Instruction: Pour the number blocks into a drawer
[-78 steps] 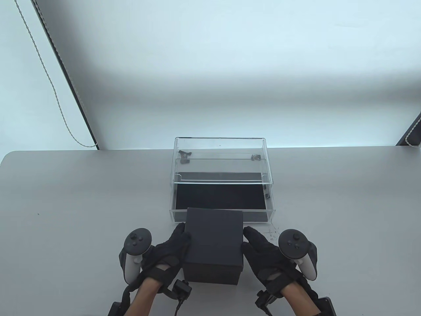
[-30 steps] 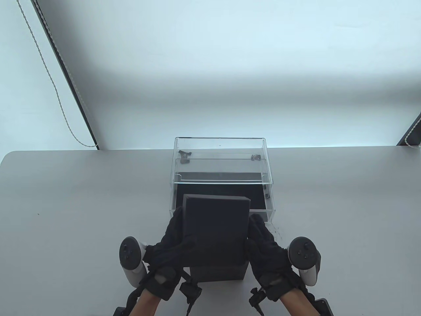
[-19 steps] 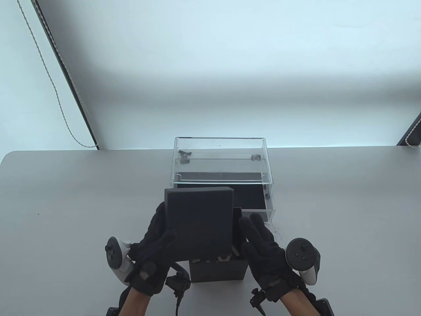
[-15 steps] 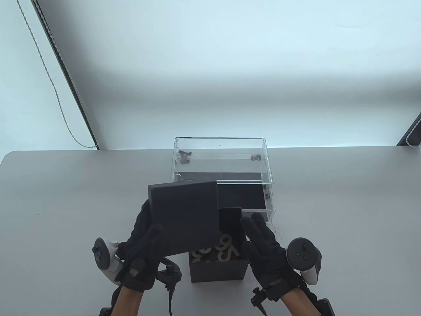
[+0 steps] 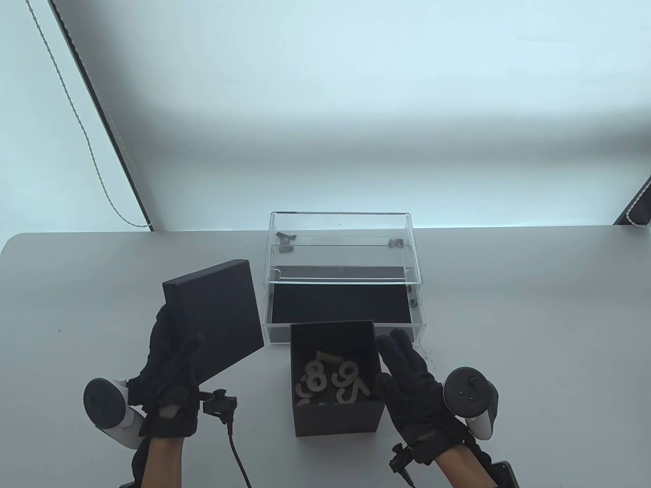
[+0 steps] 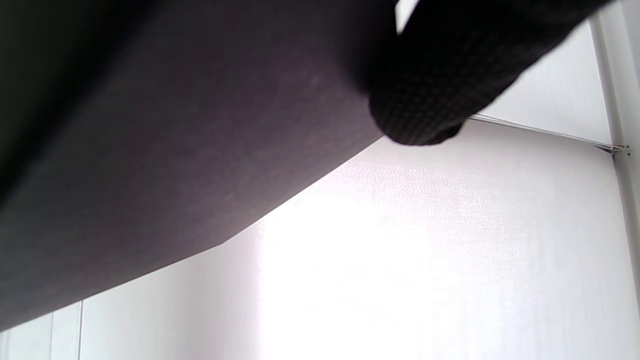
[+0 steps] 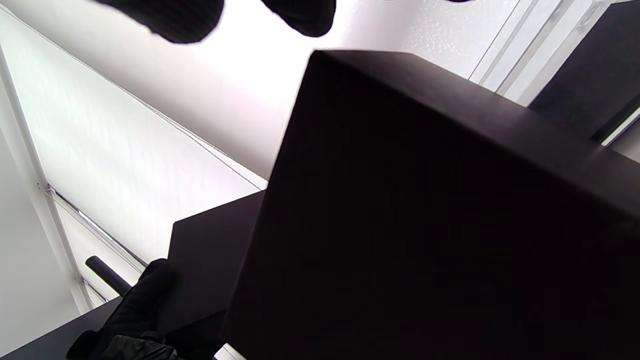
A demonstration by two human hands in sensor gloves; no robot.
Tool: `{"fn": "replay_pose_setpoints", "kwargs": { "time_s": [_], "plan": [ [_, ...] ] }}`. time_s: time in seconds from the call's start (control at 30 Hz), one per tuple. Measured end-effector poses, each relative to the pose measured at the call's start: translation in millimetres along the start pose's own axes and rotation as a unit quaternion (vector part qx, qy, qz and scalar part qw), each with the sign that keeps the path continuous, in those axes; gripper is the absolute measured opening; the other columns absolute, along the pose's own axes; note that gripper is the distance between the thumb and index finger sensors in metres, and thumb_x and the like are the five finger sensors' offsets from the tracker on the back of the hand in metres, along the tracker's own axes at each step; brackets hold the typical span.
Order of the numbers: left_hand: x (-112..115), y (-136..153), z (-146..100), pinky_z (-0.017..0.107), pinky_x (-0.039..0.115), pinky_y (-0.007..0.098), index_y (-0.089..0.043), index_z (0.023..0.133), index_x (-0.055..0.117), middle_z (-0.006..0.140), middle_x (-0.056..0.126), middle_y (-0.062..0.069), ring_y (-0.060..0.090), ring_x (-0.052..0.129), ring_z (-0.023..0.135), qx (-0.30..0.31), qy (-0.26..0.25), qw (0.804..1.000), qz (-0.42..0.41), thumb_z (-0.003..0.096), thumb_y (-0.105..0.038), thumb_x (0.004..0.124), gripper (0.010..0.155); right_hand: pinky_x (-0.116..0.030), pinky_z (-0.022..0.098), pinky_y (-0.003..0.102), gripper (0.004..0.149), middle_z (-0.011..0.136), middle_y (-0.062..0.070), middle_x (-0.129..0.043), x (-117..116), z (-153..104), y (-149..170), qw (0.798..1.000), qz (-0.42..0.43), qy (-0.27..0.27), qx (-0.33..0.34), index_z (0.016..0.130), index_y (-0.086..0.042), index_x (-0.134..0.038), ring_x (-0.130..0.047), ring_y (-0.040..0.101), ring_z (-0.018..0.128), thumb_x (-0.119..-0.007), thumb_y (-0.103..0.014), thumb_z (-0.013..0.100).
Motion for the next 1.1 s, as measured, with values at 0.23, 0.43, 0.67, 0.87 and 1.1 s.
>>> {"fn": "replay_pose_setpoints", "kwargs": {
  "time_s": [0.23,0.43,0.67,0.87,1.1],
  "plan": [
    [3.8,10.9,0.8,0.07,0.062,0.065,-0.022,0.103,0.049,0.1,0.085,0.004,0.039,0.092,0.086,-0.009,0.029,0.982,0.187,0.0412,-0.027,0.091,0.075,-0.024,0.068,0.074,0.073,0.112,0.022,-0.023,-4.3,0.0,1.1,1.0,-0.011,-0.014,0.0,0.106,-0.019,-0.043,-0.031,0.056,0.099,-0.062,-0.056,0.046],
    [13.2,26.1,0.8,0.071,0.059,0.066,-0.023,0.104,0.049,0.103,0.08,0.005,0.036,0.085,0.093,-0.034,0.091,0.931,0.353,0.0414,-0.027,0.089,0.074,-0.024,0.068,0.074,0.074,0.112,0.023,-0.025,-4.5,0.1,1.1,1.0,-0.02,-0.015,0.003,0.106,-0.018,-0.043,-0.032,0.056,0.099,-0.062,-0.056,0.046],
    [24.5,55.9,-1.2,0.072,0.055,0.067,-0.023,0.104,0.049,0.106,0.075,0.006,0.038,0.077,0.097,-0.081,0.159,0.892,0.415,0.0429,-0.023,0.085,0.071,-0.024,0.068,0.073,0.075,0.112,0.023,-0.025,-4.2,0.2,1.3,1.0,-0.026,-0.016,0.005,0.106,-0.017,-0.043,-0.032,0.056,0.099,-0.063,-0.056,0.045],
    [38.9,78.2,-4.8,0.071,0.054,0.067,-0.022,0.103,0.054,0.106,0.075,0.007,0.04,0.072,0.099,-0.108,0.223,0.855,0.456,0.044,-0.016,0.082,0.066,-0.024,0.069,0.072,0.074,0.112,0.023,-0.026,-3.3,0.3,0.8,0.999,-0.035,-0.015,0.012,0.106,-0.016,-0.043,-0.033,0.055,0.099,-0.063,-0.056,0.046],
    [51.1,91.6,-10.4,0.071,0.054,0.068,-0.021,0.103,0.058,0.105,0.077,0.012,0.042,0.072,0.098,-0.117,0.25,0.843,0.461,0.0444,-0.005,0.074,0.063,-0.023,0.07,0.071,0.074,0.112,0.023,-0.028,-7.8,-0.2,-6.2,0.997,-0.061,-0.022,0.036,0.105,-0.015,-0.043,-0.033,0.055,0.1,-0.064,-0.055,0.046]
  ]
}}
Point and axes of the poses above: the tracker on the back of each hand, its own y axis roughly to the little-finger side, its own z axis roughly from the wrist to the fingertips, x = y × z, the point moved 1 cm from there along z, roughly from the wrist to the fingertips
